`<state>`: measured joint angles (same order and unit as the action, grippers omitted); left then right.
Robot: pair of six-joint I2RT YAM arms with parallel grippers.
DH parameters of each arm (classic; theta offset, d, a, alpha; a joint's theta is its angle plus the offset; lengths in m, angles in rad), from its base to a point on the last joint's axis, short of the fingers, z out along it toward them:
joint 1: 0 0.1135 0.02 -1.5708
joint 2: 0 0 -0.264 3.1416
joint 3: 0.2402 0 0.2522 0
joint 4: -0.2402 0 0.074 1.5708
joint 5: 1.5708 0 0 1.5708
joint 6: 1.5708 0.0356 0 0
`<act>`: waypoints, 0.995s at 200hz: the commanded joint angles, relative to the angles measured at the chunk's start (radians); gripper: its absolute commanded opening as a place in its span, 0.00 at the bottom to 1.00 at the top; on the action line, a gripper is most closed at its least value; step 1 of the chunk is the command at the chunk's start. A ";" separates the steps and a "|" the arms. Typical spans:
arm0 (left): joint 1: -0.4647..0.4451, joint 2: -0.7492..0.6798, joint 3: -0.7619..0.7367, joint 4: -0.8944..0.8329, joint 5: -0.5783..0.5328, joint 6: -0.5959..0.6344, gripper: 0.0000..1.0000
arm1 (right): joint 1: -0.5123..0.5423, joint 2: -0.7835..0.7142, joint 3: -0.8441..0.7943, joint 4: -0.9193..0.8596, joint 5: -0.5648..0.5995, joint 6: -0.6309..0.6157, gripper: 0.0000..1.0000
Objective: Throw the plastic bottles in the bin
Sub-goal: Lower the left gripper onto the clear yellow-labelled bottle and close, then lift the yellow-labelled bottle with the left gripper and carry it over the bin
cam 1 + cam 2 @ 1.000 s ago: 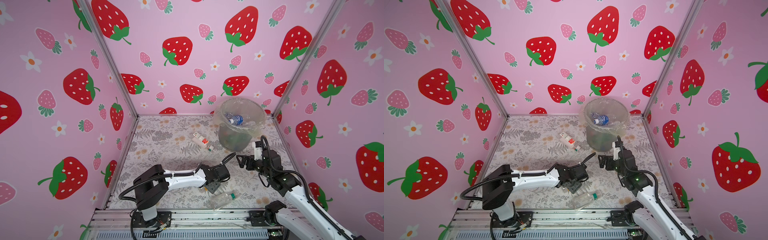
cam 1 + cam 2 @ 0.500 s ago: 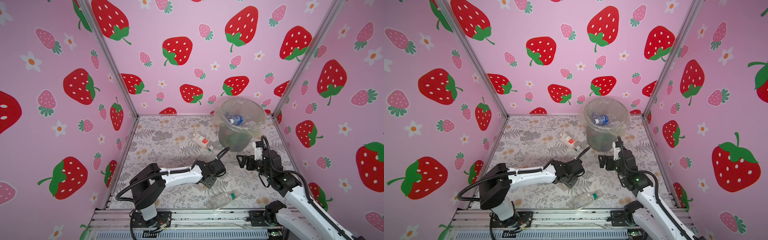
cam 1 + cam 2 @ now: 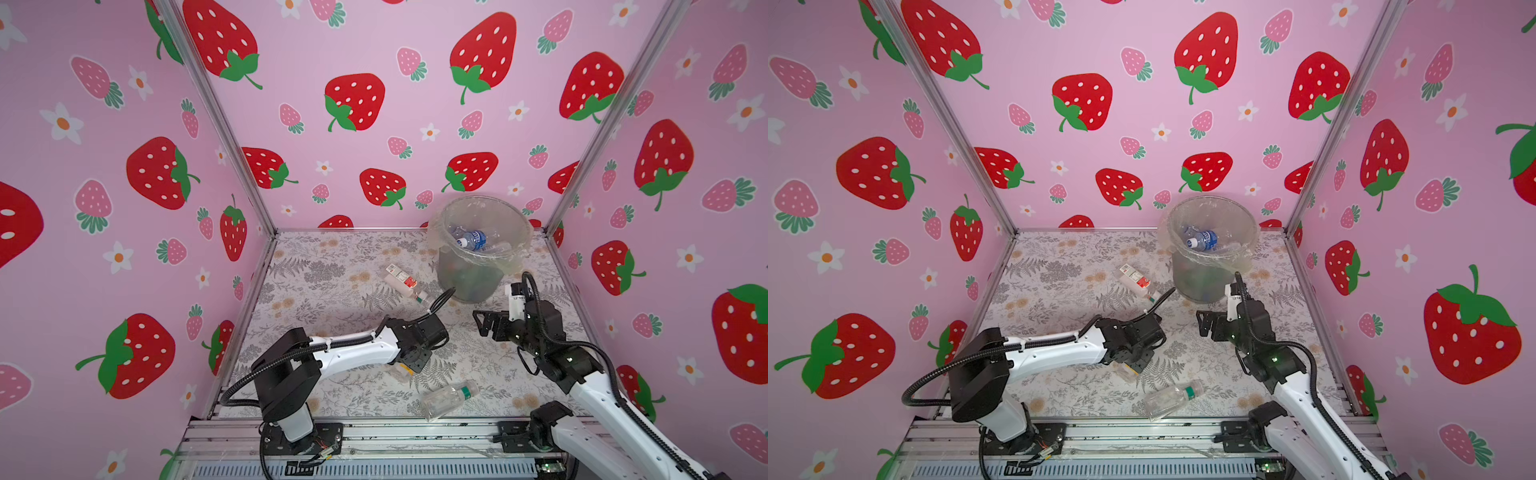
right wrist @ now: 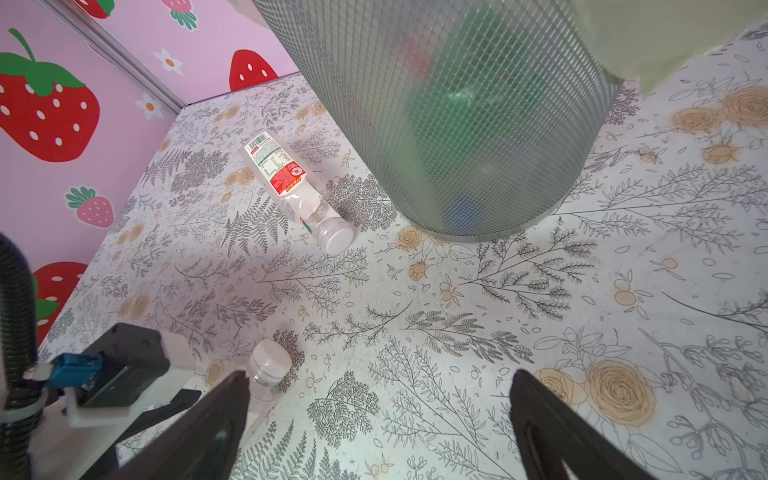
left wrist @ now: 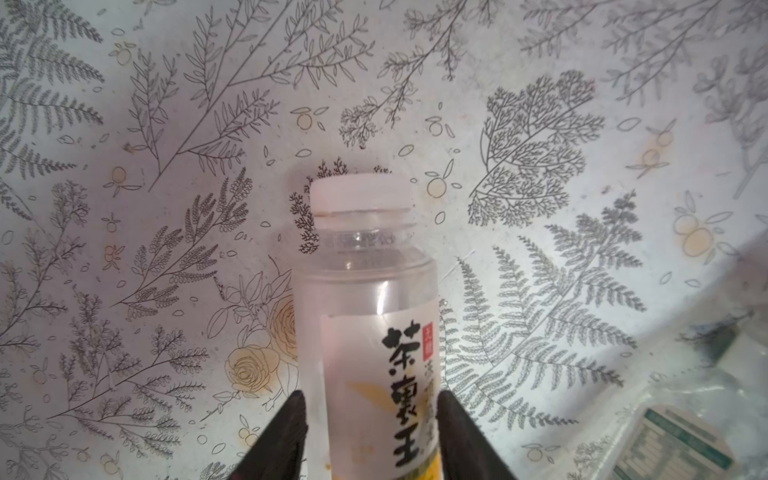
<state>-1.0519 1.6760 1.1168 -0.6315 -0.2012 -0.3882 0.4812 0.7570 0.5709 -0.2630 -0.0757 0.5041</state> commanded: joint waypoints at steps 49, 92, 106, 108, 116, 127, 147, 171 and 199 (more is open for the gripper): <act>0.015 0.055 -0.015 -0.033 0.000 -0.042 0.69 | -0.006 -0.017 0.024 -0.024 0.008 0.000 0.99; 0.019 0.099 -0.032 -0.019 0.002 -0.049 0.63 | -0.006 -0.021 0.024 -0.024 0.012 -0.001 0.99; 0.020 0.096 -0.035 -0.016 0.002 -0.048 0.59 | -0.006 -0.023 0.022 -0.024 0.014 0.000 0.99; 0.020 0.096 -0.034 -0.017 0.002 -0.047 0.58 | -0.005 -0.024 0.021 -0.024 0.016 0.001 0.99; 0.020 0.090 -0.032 -0.020 0.001 -0.045 0.55 | -0.005 -0.029 0.021 -0.024 0.020 0.000 0.99; 0.019 0.080 -0.027 -0.026 0.000 -0.042 0.52 | -0.006 -0.033 0.016 -0.023 0.025 0.002 0.99; 0.019 0.047 -0.010 -0.047 -0.002 -0.038 0.49 | -0.005 -0.040 0.006 -0.023 0.026 0.004 0.99; 0.021 0.004 0.018 -0.066 -0.022 -0.031 0.49 | -0.006 -0.058 -0.020 -0.019 0.053 0.024 0.99; 0.058 -0.038 0.042 -0.046 0.010 -0.031 0.49 | -0.005 -0.092 -0.060 -0.009 0.092 0.037 0.99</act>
<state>-1.0260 1.6825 1.1034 -0.6636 -0.1967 -0.4168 0.4812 0.6945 0.5442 -0.2707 -0.0322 0.5198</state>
